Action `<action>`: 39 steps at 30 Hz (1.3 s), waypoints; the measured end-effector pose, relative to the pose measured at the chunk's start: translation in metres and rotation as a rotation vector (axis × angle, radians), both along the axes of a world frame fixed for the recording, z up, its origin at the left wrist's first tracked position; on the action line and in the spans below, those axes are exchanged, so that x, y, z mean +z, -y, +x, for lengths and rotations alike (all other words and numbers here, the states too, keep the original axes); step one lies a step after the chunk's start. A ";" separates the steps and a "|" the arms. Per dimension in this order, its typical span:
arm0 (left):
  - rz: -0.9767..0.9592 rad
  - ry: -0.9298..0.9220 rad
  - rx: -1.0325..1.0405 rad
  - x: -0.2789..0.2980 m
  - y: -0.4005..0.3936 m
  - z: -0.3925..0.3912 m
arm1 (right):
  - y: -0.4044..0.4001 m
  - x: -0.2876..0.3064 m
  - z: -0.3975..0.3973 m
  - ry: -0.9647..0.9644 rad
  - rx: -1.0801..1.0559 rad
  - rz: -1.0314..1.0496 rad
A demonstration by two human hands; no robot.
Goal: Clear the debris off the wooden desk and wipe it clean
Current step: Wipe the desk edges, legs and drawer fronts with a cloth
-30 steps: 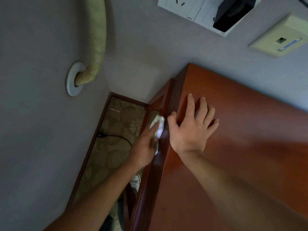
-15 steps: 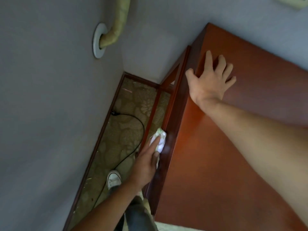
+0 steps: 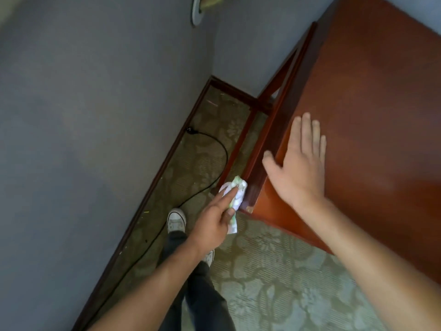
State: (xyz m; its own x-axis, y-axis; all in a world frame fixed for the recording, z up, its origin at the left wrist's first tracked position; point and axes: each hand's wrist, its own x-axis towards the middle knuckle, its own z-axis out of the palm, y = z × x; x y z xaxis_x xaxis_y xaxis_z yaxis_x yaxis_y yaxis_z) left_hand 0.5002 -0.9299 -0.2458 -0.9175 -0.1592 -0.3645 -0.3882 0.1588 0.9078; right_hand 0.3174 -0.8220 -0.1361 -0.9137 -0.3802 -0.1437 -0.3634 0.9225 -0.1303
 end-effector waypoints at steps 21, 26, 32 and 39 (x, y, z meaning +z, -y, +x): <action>0.123 -0.119 0.090 -0.071 -0.007 0.021 | -0.027 -0.060 0.118 -0.806 0.368 -0.142; 0.097 -0.151 0.097 -0.122 -0.006 0.016 | -0.025 -0.068 0.115 -0.910 0.408 -0.142; -0.013 -0.104 0.021 -0.193 0.010 0.004 | -0.027 -0.079 0.104 -1.032 0.463 -0.245; 0.005 -0.508 0.069 -0.214 0.005 0.000 | -0.033 -0.091 0.086 -0.870 0.452 -0.347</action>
State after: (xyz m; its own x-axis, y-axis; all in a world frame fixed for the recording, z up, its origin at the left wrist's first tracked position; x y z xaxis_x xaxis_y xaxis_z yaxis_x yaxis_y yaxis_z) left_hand 0.4999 -0.9353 -0.4597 -0.9666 -0.2246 0.1236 0.0926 0.1438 0.9853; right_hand 0.4033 -0.7891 -0.2275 -0.4113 -0.6077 0.6794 -0.7614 0.6388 0.1104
